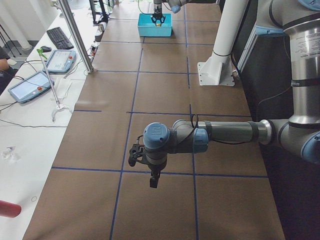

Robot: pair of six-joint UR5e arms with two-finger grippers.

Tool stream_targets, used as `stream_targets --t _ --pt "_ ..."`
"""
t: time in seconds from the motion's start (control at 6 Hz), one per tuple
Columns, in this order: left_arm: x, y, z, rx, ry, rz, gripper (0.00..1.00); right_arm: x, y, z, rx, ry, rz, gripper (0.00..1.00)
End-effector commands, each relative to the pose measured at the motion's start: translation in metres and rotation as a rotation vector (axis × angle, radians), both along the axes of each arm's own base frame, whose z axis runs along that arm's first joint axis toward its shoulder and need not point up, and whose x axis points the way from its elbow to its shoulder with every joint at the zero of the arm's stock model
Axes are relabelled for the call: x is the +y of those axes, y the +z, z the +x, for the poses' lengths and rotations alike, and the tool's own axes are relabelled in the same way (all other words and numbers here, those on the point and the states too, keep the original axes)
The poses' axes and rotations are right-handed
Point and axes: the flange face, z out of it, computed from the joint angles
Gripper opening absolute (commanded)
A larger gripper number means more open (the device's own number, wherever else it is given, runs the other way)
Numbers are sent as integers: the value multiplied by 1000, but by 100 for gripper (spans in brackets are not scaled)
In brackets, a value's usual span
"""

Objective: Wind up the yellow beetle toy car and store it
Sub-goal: 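Lower the car into the bin and open the right gripper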

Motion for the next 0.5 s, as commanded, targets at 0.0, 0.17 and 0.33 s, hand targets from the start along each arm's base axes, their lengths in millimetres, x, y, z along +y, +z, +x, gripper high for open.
stream_targets --t 0.0,0.17,0.33 --pt "0 -2 0 0 -3 0 100 -1 1 0 1 1 -2 45" --pt "0 -2 1 14 -5 -6 100 0 5 0 5 14 -20 92" --pt "2 3 5 78 -9 -27 100 -1 3 -1 0 13 -21 100"
